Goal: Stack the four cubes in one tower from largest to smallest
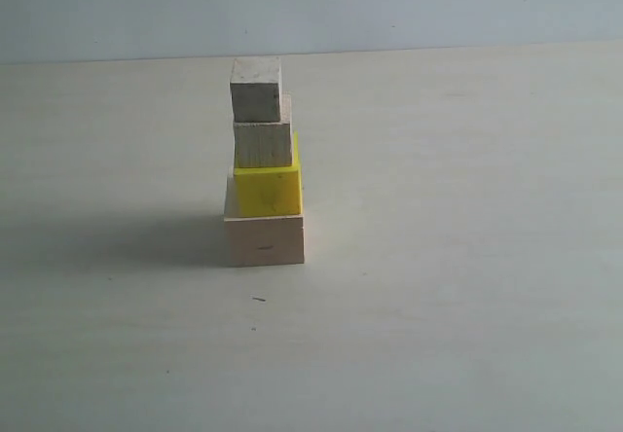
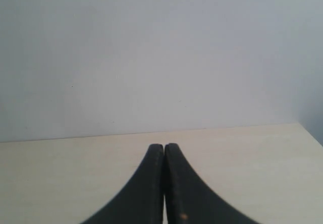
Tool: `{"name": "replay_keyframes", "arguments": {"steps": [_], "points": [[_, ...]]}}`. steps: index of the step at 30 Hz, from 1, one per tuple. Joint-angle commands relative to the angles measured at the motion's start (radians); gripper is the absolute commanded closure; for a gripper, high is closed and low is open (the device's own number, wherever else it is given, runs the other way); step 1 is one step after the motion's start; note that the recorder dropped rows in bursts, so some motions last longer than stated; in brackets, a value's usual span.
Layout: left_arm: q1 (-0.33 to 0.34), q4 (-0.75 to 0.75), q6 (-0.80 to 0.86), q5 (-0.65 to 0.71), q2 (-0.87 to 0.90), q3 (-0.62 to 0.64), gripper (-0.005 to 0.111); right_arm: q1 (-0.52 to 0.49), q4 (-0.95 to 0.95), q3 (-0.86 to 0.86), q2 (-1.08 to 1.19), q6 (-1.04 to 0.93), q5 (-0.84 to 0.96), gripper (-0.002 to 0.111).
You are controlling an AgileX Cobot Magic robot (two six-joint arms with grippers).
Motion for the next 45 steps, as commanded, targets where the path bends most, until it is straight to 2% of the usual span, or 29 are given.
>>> {"name": "replay_keyframes", "arguments": {"steps": [1, 6, 10, 45], "points": [[-0.003, -0.071, 0.115, -0.033, -0.025, 0.087, 0.107, -0.004, -0.003, 0.003, -0.007, 0.005, 0.002, 0.108], [-0.026, -0.205, 0.360, -0.036, -0.025, 0.140, 0.107, -0.004, -0.003, 0.003, -0.007, 0.005, 0.002, 0.108], [-0.026, -0.277, 0.444, -0.051, -0.025, 0.167, 0.107, -0.004, -0.003, 0.003, -0.007, 0.005, 0.002, 0.108], [-0.026, -0.270, 0.471, -0.065, -0.025, 0.167, 0.107, -0.004, -0.003, 0.003, -0.007, 0.005, 0.002, 0.108]]}}
